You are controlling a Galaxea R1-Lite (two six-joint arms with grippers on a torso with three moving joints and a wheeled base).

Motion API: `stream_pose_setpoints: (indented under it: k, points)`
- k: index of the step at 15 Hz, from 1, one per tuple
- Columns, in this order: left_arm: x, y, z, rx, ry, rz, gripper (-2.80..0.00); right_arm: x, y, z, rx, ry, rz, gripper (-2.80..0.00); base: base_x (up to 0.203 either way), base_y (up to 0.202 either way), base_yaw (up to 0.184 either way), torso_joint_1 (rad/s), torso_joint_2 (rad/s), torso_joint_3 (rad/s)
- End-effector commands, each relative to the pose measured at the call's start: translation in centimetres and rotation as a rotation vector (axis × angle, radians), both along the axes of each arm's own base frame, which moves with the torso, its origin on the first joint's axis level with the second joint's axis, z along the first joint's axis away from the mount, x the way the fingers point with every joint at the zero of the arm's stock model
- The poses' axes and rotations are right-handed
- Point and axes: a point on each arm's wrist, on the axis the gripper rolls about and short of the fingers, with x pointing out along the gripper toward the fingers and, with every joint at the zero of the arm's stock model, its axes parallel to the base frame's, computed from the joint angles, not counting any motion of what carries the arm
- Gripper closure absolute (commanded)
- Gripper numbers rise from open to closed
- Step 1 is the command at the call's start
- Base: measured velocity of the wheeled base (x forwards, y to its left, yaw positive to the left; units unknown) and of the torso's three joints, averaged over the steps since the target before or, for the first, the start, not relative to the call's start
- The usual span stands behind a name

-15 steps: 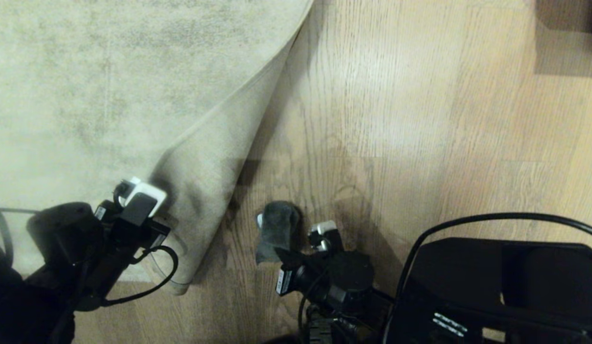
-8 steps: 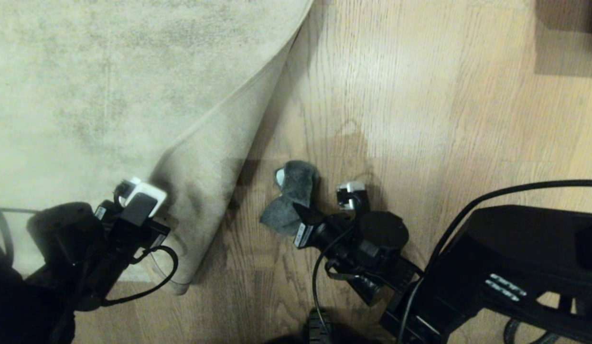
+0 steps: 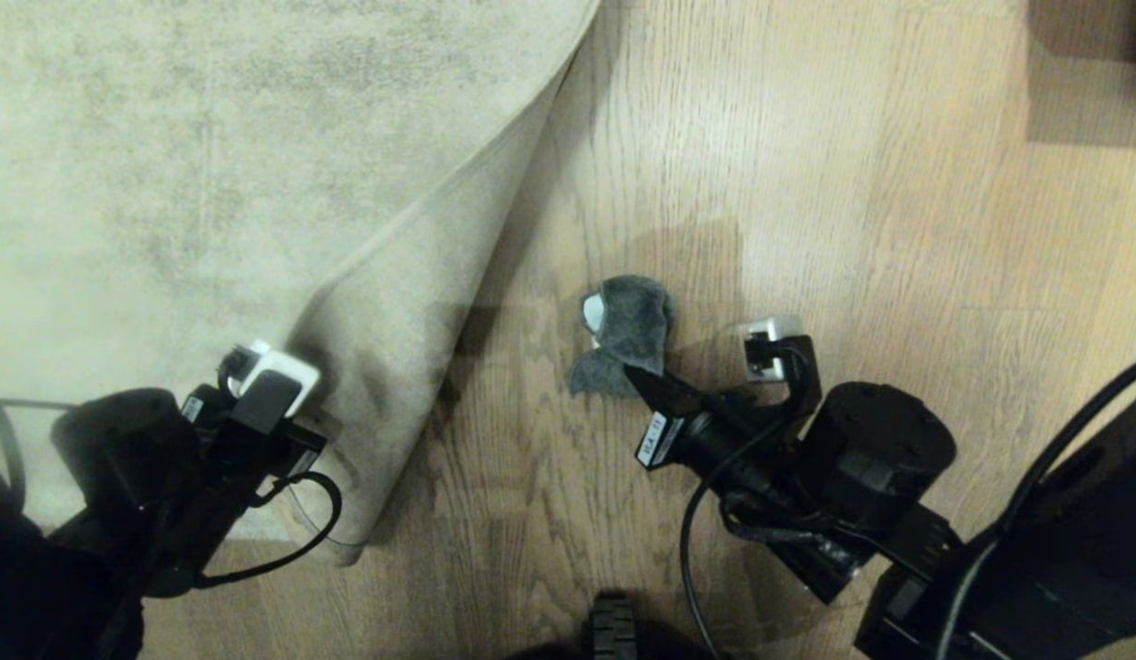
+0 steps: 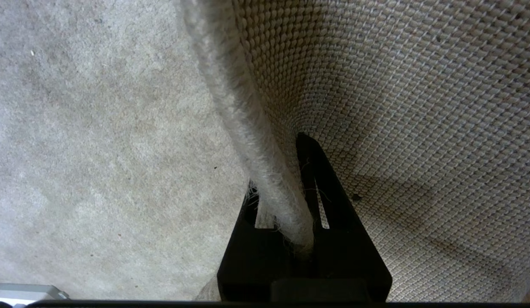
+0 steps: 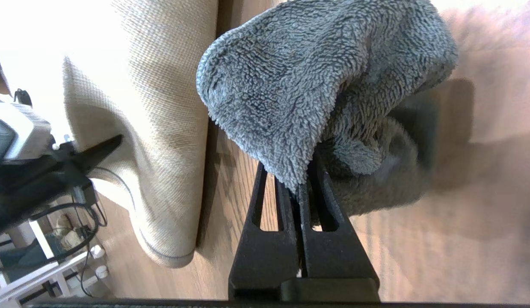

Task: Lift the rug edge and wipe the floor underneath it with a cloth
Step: Wipe the floor under the carpet with a rag

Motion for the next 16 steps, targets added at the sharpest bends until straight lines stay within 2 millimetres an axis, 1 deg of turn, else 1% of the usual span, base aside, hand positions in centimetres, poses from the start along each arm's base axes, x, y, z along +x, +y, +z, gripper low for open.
stream_pose_setpoints:
  k: [1,4,8,13,16]
  points:
    - [0.0,0.0,0.1,0.002,-0.011,0.001,0.0,-2.0,-2.1,2.2,0.044,-0.06,-0.004,0.0,0.0,0.0,0.0,0.0,0.0,0.0]
    - [0.1,0.0,0.2,0.002,-0.013,0.001,0.0,-3.8,-4.2,2.4,0.004,-0.066,-0.012,0.0,0.0,0.0,0.0,0.0,0.0,0.0]
    - [0.0,0.1,0.2,-0.001,-0.015,0.019,0.0,-6.0,-7.2,1.5,-0.067,-0.044,-0.034,0.0,0.0,0.0,0.0,0.0,0.0,0.0]
    - [0.0,0.0,0.1,0.0,-0.009,0.021,0.0,-6.8,-10.9,1.2,-0.107,-0.035,-0.13,0.0,0.0,0.0,0.0,0.0,0.0,0.0]
    - [0.1,0.0,0.0,0.001,-0.004,0.019,0.0,-7.1,-13.1,1.5,-0.103,-0.051,-0.211,0.0,0.0,0.0,0.0,0.0,0.0,0.0]
